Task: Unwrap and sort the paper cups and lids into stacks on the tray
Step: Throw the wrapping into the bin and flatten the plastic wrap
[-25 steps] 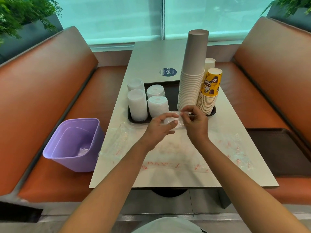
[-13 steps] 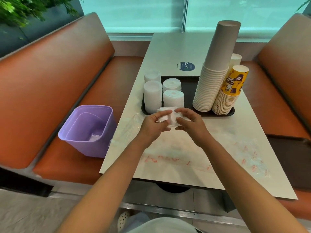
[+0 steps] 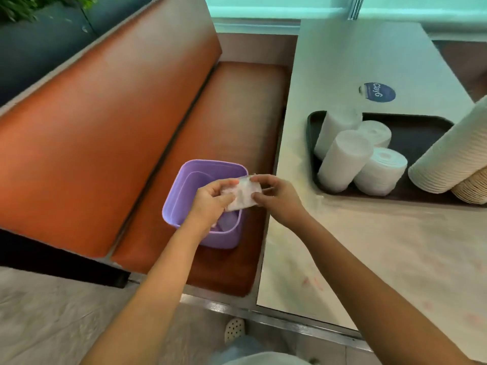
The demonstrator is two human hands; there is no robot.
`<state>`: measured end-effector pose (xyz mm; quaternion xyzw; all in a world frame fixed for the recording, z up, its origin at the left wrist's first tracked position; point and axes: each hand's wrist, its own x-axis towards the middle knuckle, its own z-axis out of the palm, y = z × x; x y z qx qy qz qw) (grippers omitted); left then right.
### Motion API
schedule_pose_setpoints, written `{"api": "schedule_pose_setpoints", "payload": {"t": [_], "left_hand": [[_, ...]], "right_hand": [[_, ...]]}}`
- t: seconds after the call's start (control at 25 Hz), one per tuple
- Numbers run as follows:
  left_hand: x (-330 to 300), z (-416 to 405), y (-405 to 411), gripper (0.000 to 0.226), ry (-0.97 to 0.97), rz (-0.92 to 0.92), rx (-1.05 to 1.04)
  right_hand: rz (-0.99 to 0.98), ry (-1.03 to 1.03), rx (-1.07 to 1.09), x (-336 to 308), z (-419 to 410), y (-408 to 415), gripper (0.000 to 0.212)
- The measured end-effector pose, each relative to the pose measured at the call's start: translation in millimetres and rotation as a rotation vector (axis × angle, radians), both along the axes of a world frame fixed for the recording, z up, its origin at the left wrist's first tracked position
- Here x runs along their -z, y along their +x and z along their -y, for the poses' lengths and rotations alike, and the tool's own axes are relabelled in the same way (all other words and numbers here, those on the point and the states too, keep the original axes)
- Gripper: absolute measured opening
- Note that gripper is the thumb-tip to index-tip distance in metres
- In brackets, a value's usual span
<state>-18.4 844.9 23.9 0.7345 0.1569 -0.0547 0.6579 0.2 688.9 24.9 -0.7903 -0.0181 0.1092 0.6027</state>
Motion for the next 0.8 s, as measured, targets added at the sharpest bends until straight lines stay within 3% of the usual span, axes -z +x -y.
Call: {"api": "schedule_pose_setpoints", "payload": {"t": [0.24, 0.48, 0.64, 0.8], "left_hand": [[55.2, -79.7, 80.0, 0.028, 0.061, -0.289, -0.141], [142.6, -95.4, 131.3, 0.021, 0.013, -0.616, -0.155], [195.0, -101.1, 145.3, 0.037, 0.146, -0.65, -0.039], [206.3, -93.0, 135.4, 0.009, 0.166, -0.859, 0.104]], "right_hand": [[-0.214, -0.24, 0.046, 62.6, -69.1, 44.7, 0.061], [-0.44, -0.377, 0.079, 105.3, -94.2, 59.6, 0.048], [-0.523, -0.433, 0.102, 122.1, -96.8, 61.8, 0.043], [-0.55, -0.442, 0.104, 129.0, -97.6, 62.0, 0.042]]}}
